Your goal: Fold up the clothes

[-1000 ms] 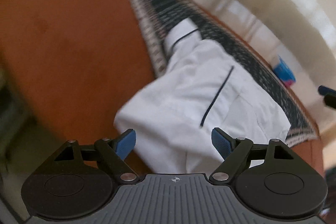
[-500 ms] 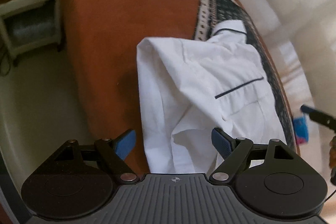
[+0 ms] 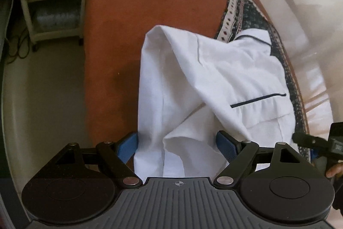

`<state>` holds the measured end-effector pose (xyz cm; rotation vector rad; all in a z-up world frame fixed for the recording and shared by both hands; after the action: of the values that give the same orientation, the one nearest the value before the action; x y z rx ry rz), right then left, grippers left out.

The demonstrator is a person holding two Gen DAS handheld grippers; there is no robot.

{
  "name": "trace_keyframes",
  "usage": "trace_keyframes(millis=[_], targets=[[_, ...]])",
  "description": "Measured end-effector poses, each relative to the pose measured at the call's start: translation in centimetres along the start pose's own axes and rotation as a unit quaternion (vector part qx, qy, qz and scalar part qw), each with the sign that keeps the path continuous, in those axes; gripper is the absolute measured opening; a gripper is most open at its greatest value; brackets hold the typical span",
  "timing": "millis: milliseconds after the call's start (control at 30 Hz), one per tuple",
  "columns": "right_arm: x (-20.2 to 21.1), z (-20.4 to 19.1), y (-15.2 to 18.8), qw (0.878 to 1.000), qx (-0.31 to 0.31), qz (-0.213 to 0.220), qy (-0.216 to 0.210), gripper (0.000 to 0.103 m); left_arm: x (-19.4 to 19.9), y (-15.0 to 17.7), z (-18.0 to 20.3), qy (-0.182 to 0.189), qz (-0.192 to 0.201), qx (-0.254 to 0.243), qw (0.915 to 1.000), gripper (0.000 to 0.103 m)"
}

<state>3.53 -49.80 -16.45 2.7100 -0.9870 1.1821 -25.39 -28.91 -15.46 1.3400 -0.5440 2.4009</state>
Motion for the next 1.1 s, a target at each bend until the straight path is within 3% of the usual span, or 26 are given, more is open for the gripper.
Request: trace_keyframes(millis=[67, 200, 333, 500, 667, 700, 1000, 1100], targets=[[-0.2, 0.1, 0.0, 1.0, -0.004, 0.003, -0.015, 0.09, -0.1, 0.2, 0.4, 0.001, -0.002, -0.013, 0.9999, 0.088], [-0.1, -0.2, 0.0, 1.0, -0.001, 0.0, -0.021, 0.09, 0.9, 0.2, 0.8, 0.037, -0.01, -0.019, 0.9991, 0.088], [-0.4, 0.2, -0.4, 1.0, -0.007, 0.003, -0.022, 0.09, 2.2, 0.1, 0.2, 0.042, 0.01, -0.011, 0.999, 0.088], [-0.7, 0.2, -0.8, 1.0, -0.015, 0.007, -0.022, 0.091, 1.3, -0.1, 0.8, 0.029, 0.015, -0.004, 0.9995, 0.089], [-0.8, -0.1, -0.8, 1.0, -0.008, 0.003, -0.013, 0.092, -1.6, -0.1, 2.7, 0.006, 0.005, -0.046, 0.9989, 0.097], [-0.8, -0.2, -0.7, 1.0, -0.007, 0.002, -0.012, 0.092, -1.6, 0.0, 2.9, 0.001, 0.006, -0.057, 0.9984, 0.094], [-0.9, -0.6, -0.4, 1.0, -0.003, -0.002, -0.001, 0.093, 3.1, 0.0, 1.1, 0.088, 0.023, 0.006, 0.9958, 0.091], [-1.1, -0.9, -0.4, 1.0, 0.004, -0.002, 0.006, 0.093, 4.1, 0.4, 1.4, 0.102, 0.028, -0.001, 0.9944, 0.093]])
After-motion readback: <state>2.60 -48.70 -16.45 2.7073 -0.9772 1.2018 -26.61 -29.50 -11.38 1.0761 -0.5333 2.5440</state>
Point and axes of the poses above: each gripper's, at about its wrist camera, not at the fingertips, and x roughly against the way its jaws point, z to its right, y to its underside, the point moved 1 cm from there along -x, roughly the way its jaws point, and after that the axes turned 8 degrees about -z, right-handed, at the moved point
